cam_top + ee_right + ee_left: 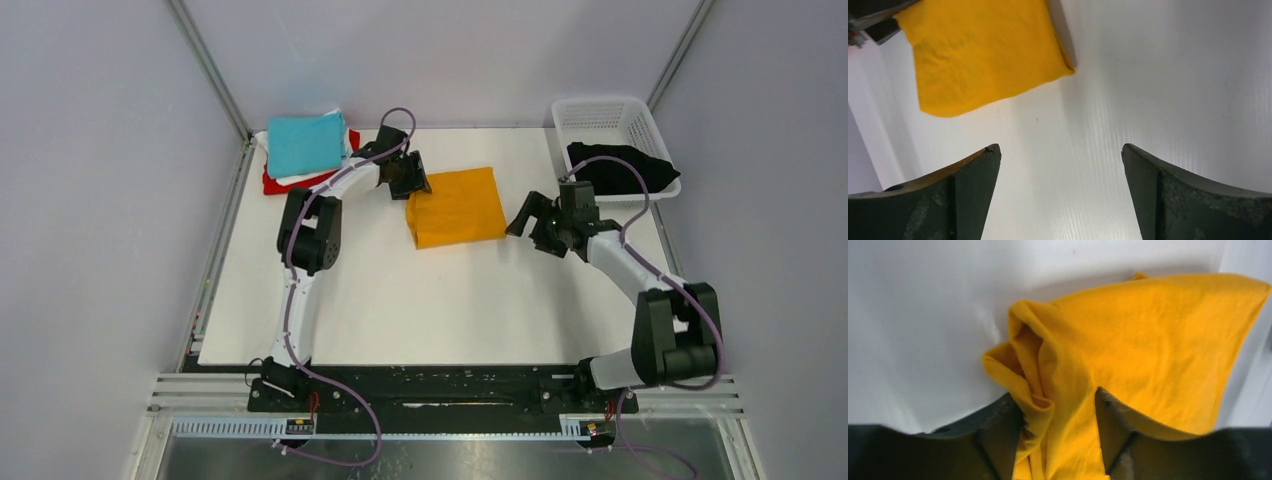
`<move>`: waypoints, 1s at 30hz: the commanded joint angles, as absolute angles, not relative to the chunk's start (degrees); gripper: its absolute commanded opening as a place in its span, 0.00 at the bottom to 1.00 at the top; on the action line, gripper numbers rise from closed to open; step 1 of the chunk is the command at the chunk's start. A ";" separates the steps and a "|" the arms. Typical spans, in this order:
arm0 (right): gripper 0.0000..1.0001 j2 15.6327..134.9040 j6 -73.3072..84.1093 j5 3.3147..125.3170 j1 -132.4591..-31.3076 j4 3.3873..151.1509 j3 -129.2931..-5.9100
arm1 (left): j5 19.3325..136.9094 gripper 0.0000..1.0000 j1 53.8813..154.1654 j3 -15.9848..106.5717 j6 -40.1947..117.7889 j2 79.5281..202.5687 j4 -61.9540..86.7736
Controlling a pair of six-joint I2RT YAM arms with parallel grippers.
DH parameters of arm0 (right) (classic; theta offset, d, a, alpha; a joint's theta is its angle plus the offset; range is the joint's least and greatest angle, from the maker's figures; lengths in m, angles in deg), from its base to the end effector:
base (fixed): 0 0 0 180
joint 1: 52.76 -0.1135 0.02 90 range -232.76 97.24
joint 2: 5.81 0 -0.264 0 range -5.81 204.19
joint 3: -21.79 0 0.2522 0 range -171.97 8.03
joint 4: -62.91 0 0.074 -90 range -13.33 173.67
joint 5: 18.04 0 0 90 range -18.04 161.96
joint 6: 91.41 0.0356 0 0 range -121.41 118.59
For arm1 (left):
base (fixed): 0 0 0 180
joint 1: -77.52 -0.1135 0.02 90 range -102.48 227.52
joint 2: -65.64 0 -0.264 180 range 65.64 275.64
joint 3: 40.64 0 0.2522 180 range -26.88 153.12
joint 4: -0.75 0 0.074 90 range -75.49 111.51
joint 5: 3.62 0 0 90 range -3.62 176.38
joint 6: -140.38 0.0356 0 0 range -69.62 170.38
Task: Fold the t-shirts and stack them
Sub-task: Put the neatly folded tshirt into the corner of the board with the left arm
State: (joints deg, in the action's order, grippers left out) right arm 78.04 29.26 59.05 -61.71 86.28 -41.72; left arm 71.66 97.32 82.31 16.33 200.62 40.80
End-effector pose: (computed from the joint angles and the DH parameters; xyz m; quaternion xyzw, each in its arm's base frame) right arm 0.3018 0.0556 0.2132 0.1287 0.9056 0.2296 0.3324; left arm 0.4861 -0.1846 0.1621 -0.0750 0.9359 -0.2539 0.2324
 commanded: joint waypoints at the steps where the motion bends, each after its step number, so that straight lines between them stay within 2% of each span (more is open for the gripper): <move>1: 0.99 68.82 28.67 63.15 -62.03 84.52 -38.21 | 74.18 0.42 99.97 88.64 17.71 205.70 46.16; 3: 1.00 65.59 27.69 64.28 -61.99 85.63 -36.72 | 74.54 0.24 100.64 91.75 19.11 207.04 47.54; 5: 0.99 62.68 26.48 66.38 -62.00 87.16 -35.48 | 75.80 0.00 100.90 92.96 21.76 207.00 47.85; 9: 1.00 58.35 24.86 69.85 -62.00 88.11 -32.82 | 73.95 0.00 100.26 91.31 31.81 201.97 43.15; 13: 1.00 56.24 23.89 70.11 -62.00 87.28 -31.63 | 63.21 0.00 97.16 88.11 41.38 194.09 38.59; 18: 1.00 55.52 23.50 70.46 -61.99 87.69 -31.71 | 52.15 0.00 91.88 91.17 48.71 190.00 42.94; 23: 1.00 55.44 23.24 71.61 -61.99 88.03 -31.73 | 59.02 0.00 89.25 91.67 54.94 187.68 47.64; 30: 0.99 55.33 23.24 73.50 -62.01 88.11 -31.67 | 78.01 0.00 88.82 94.75 61.73 186.27 51.54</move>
